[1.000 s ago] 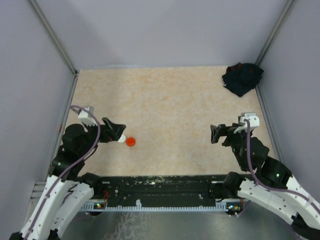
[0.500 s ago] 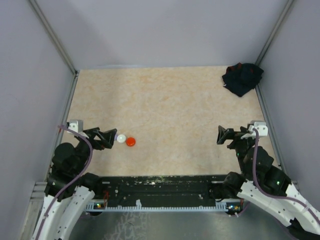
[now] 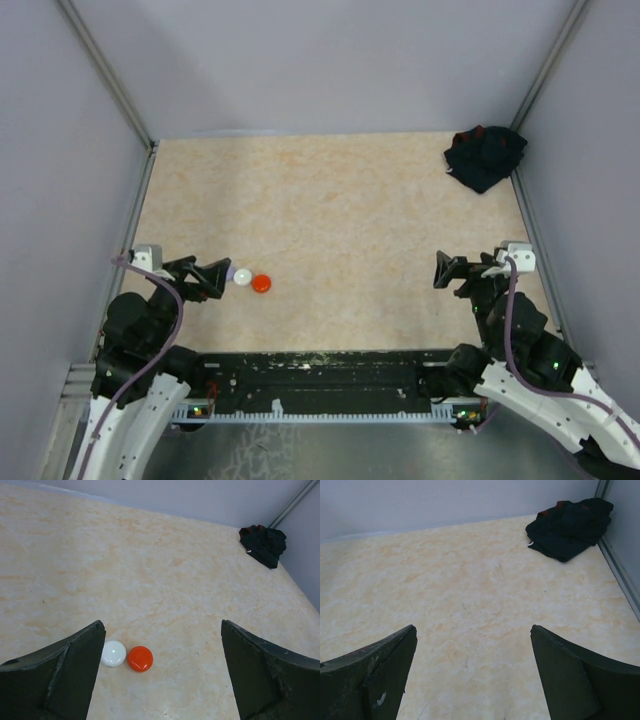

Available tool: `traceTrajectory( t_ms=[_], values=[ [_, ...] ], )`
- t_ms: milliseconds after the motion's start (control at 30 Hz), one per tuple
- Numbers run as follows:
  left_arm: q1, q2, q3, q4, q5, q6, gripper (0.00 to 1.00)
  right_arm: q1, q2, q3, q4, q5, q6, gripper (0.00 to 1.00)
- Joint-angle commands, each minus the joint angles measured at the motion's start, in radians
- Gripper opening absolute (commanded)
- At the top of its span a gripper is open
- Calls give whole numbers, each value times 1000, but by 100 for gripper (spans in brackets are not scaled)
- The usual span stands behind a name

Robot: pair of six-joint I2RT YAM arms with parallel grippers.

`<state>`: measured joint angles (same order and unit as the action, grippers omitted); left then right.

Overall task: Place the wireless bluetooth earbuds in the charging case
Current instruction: Reset both arms

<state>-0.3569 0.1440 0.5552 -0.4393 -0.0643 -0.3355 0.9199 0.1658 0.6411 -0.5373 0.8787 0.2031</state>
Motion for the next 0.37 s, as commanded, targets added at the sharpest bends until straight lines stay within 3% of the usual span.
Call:
traceTrajectory(
  t_ms=[0, 333],
  values=[
    [15, -24, 5, 43, 29, 14, 100, -3, 11, -3, 52, 16, -14, 95],
    [24, -41, 2, 43, 46, 21, 100, -3, 16, -4, 54, 16, -18, 95]
  ],
)
